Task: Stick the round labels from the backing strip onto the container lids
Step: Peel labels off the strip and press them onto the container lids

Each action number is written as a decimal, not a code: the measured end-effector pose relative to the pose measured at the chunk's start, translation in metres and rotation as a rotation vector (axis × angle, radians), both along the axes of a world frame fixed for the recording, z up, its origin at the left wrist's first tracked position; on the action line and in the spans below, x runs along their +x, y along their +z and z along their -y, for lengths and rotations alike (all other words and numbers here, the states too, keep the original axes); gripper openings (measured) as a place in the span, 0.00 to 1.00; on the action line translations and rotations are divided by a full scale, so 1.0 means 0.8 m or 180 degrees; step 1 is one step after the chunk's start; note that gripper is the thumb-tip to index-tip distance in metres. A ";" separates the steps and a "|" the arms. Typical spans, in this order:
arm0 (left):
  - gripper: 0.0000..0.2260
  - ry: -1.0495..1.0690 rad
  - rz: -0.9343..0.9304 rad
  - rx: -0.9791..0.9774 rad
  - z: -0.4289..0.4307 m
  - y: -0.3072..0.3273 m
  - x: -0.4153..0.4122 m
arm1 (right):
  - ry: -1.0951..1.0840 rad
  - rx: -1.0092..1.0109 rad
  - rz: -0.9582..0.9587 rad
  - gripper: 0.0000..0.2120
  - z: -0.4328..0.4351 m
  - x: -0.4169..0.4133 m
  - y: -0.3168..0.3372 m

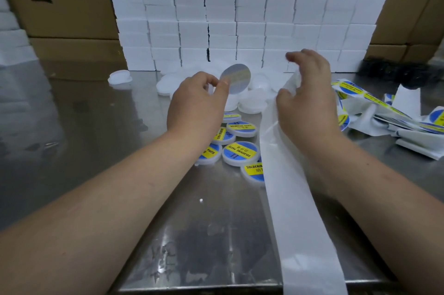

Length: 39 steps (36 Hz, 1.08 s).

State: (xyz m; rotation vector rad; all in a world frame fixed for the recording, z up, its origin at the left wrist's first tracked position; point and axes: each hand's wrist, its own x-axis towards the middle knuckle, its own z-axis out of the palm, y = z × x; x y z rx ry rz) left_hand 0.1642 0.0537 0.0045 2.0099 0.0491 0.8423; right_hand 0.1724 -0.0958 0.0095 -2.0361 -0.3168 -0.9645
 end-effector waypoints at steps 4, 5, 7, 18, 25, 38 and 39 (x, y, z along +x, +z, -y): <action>0.08 0.0046 -0.0013 0.0033 0.000 0.000 0.001 | 0.0290 -0.0126 -0.0240 0.21 -0.006 -0.004 0.002; 0.08 0.0054 -0.0008 0.0036 -0.001 0.000 0.001 | 0.0357 -0.0109 -0.0428 0.20 -0.006 -0.004 0.002; 0.09 0.0064 0.0014 0.0062 -0.002 0.000 0.001 | 0.0486 -0.0047 -0.0652 0.18 -0.006 -0.005 0.002; 0.12 0.0170 0.0150 0.0462 -0.001 0.002 -0.002 | 0.0718 0.0683 -0.1004 0.23 -0.005 -0.002 0.002; 0.14 0.0155 0.0153 0.0867 0.000 0.003 -0.004 | 0.0645 0.0819 -0.0995 0.16 -0.006 -0.004 0.003; 0.13 0.0280 0.0005 0.1265 -0.001 -0.003 0.004 | 0.0524 0.0548 -0.0967 0.12 -0.011 0.002 -0.003; 0.12 0.0284 -0.0001 0.1314 -0.001 -0.003 0.005 | 0.0480 0.0550 -0.0927 0.12 -0.011 0.003 -0.003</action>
